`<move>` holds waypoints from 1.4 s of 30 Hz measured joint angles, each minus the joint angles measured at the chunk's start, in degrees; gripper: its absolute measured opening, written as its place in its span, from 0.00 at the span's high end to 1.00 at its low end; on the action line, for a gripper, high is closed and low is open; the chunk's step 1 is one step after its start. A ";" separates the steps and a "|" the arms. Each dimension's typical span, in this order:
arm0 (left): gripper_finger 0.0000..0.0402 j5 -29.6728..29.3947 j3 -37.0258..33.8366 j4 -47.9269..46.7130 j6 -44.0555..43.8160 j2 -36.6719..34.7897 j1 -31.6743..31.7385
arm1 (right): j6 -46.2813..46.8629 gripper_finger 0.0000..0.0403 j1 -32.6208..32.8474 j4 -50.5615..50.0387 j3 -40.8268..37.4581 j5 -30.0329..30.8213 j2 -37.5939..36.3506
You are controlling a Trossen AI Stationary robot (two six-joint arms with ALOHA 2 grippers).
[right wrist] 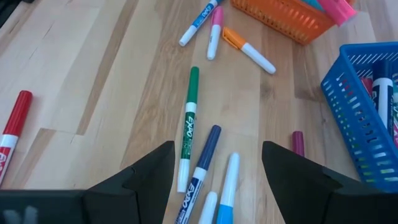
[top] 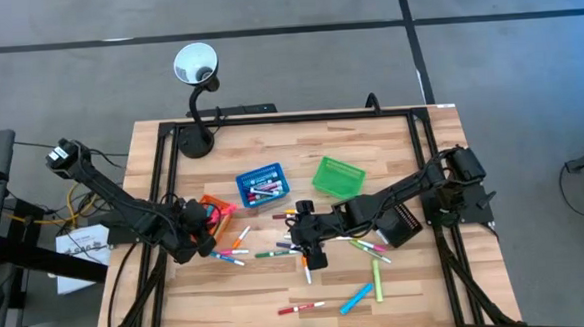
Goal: Pick & Place Markers
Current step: Put the bottom pink highlighter pen into the orange basket
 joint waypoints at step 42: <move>0.74 9.51 0.76 -5.00 -11.72 4.89 0.04 | 0.48 0.42 0.04 0.01 0.00 -0.10 0.00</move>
